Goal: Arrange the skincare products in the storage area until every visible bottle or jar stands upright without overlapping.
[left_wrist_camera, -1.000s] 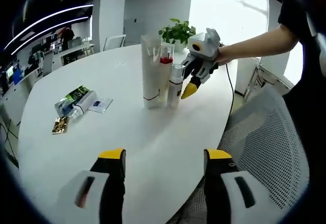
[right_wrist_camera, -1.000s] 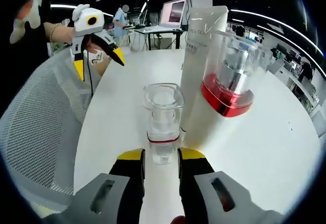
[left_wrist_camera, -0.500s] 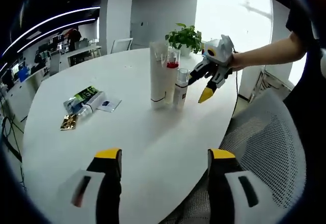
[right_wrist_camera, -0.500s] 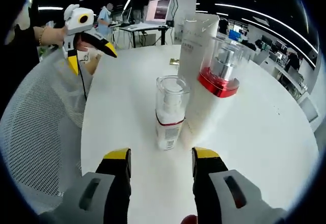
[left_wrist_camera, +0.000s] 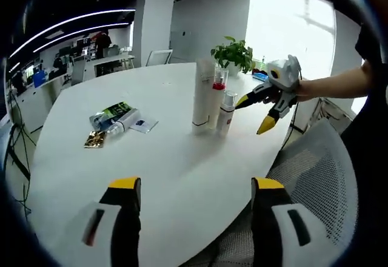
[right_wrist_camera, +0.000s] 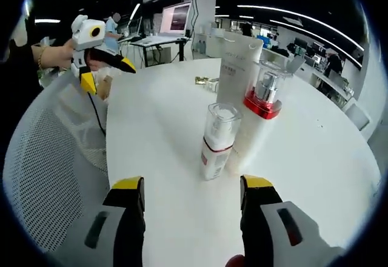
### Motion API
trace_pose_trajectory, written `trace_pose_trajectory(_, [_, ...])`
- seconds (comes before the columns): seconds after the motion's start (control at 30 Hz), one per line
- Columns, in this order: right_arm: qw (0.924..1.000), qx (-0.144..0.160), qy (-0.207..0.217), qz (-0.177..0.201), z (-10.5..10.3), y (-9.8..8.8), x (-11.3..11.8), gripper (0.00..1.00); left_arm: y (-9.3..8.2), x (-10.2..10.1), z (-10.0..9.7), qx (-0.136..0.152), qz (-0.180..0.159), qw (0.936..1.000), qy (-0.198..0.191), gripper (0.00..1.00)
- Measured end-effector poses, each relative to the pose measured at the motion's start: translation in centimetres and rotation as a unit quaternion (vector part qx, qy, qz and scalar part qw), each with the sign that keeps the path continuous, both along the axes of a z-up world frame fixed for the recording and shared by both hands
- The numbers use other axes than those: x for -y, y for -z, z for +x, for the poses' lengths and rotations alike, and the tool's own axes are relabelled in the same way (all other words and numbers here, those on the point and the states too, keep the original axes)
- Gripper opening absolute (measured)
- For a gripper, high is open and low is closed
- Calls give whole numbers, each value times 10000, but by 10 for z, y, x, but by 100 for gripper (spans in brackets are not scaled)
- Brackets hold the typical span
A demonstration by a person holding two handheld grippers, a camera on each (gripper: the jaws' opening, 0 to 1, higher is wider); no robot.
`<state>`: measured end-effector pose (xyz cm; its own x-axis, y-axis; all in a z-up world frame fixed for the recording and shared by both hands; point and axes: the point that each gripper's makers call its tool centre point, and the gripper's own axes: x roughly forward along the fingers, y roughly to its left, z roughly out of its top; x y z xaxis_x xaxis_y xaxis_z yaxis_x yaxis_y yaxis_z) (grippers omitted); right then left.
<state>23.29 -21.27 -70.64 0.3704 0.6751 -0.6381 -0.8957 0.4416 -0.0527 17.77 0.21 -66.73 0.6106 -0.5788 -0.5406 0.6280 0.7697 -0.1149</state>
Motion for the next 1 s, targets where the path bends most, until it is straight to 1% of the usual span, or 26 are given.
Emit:
trace_pose_trajectory(0.17, [9992,50,368,143,-9,-7,2,72,-5,0,1,46,-65,9999,-72,69])
trace_pose_trajectory(0.23, [9981,50,541,274,-15,-12,0,74,-8,1,1,47,-114,9998,-124,70])
trace_pose_trajectory(0.27, [9977,76,600,299,-18,-14,-1,75,-8,1,1,48,-127,9998,-139,70])
trace_pose_trajectory(0.3, [9969,207,690,306,-18,-17,0,74,-8,1,1,50,-145,9998,-152,70])
trace_pose_trajectory(0.47, [9955,328,806,370,-28,-27,-3,77,-13,1,-1,37,-241,9995,-219,71])
trace_pose_trajectory(0.57, [9938,332,931,506,-28,-32,-5,78,-15,0,-2,30,-294,9992,-281,73])
trace_pose_trajectory(0.67, [9918,411,1060,586,-29,-40,-7,79,-18,-1,-3,30,-340,9988,-357,75])
trace_pose_trajectory(0.77, [9886,382,1277,695,-30,-44,-8,84,-19,-2,-4,31,-342,9987,-384,78])
trace_pose_trajectory(0.83, [9872,257,1424,667,-32,-40,-7,89,-19,-3,-6,35,-303,9987,-398,79])
trace_pose_trajectory(0.93, [9870,285,1434,668,-36,-39,-9,89,-22,-1,-8,35,-300,9987,-412,81])
trace_pose_trajectory(1.0, [9862,176,1489,696,-39,-39,-9,90,-26,1,-10,35,-288,9987,-416,84])
